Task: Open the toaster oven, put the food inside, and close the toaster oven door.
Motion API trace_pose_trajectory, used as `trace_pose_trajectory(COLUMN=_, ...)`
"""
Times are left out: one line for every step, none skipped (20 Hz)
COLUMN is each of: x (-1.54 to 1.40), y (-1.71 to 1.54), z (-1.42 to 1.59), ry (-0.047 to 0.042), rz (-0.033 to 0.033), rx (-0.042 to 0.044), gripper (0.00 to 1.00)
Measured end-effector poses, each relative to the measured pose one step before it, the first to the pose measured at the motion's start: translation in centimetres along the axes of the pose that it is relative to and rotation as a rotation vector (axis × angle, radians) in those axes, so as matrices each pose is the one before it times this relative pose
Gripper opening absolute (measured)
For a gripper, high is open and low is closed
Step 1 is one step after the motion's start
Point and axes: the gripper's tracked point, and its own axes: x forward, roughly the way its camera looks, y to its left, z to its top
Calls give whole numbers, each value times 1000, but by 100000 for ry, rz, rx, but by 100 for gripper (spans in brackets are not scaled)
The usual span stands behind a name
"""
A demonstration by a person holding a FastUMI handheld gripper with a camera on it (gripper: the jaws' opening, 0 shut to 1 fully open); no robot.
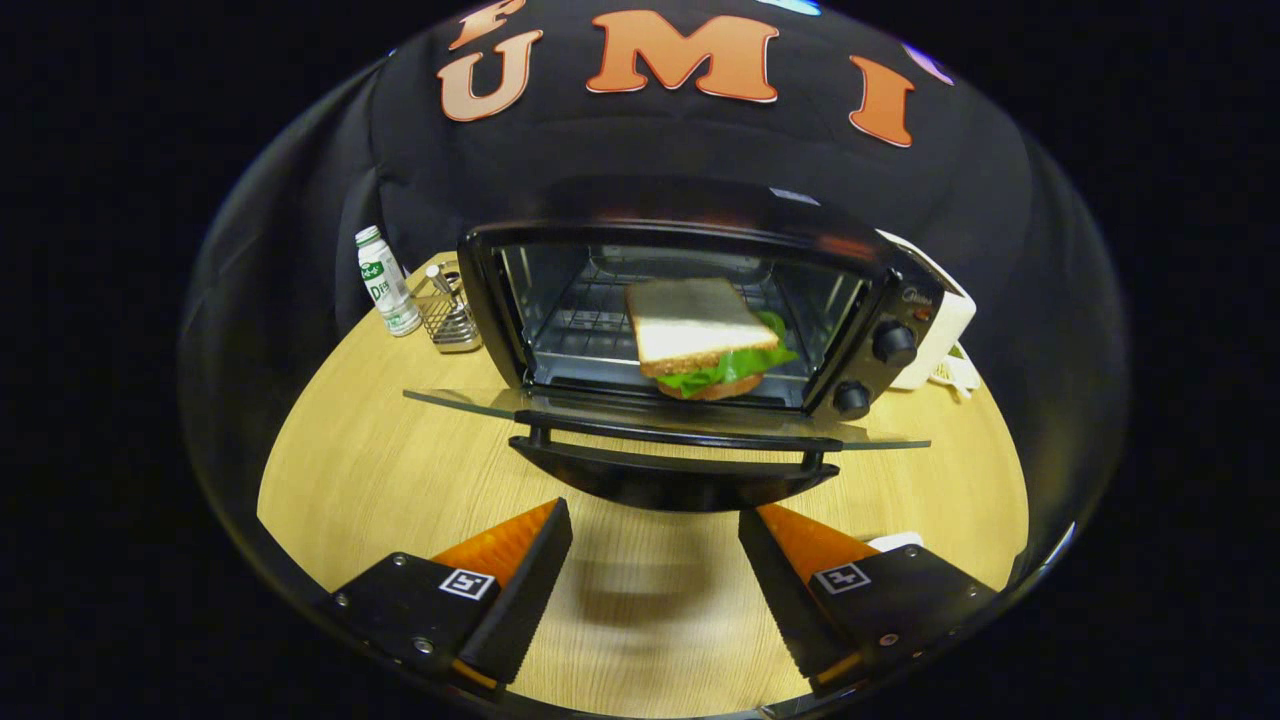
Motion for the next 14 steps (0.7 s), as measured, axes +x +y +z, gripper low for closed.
trace_pose_trajectory(x=-3, y=-112, z=700, ry=-960, rz=220, rx=383, gripper=100)
trace_pose_trajectory(x=181, y=0, z=631, ry=-485, rz=89, rx=583, gripper=100)
trace_pose_trajectory(x=326, y=-37, z=169, ry=769, rz=-138, rx=632, gripper=100)
trace_pose_trajectory(x=263, y=-184, z=417, ry=-398, rz=-504, rx=990, gripper=100)
trace_pose_trajectory(x=420, y=-110, z=346, ry=-242, rz=-337, rx=1112, gripper=100)
trace_pose_trajectory(x=190, y=-89, z=349, ry=-228, rz=-174, rx=1216, gripper=100)
trace_pose_trajectory(x=238, y=-54, z=418, ry=-207, rz=49, rx=1243, gripper=100)
trace_pose_trajectory(x=224, y=-133, z=431, ry=-537, rz=-28, rx=1036, gripper=100)
trace_pose_trajectory(x=207, y=-132, z=464, ry=-750, rz=-297, rx=717, gripper=100)
trace_pose_trajectory(x=150, y=-90, z=478, ry=-775, rz=-273, rx=611, gripper=100)
trace_pose_trajectory(x=-119, y=-1232, z=-439, ry=-920, rz=-223, rx=394, gripper=100)
trace_pose_trajectory(x=160, y=-206, z=634, ry=-1179, rz=-481, rx=325, gripper=100)
trace_pose_trajectory(x=266, y=-275, z=677, ry=-1261, rz=-628, rx=226, gripper=100)
trace_pose_trajectory(x=203, y=-142, z=578, ry=-586, rz=-428, rx=197, gripper=100)
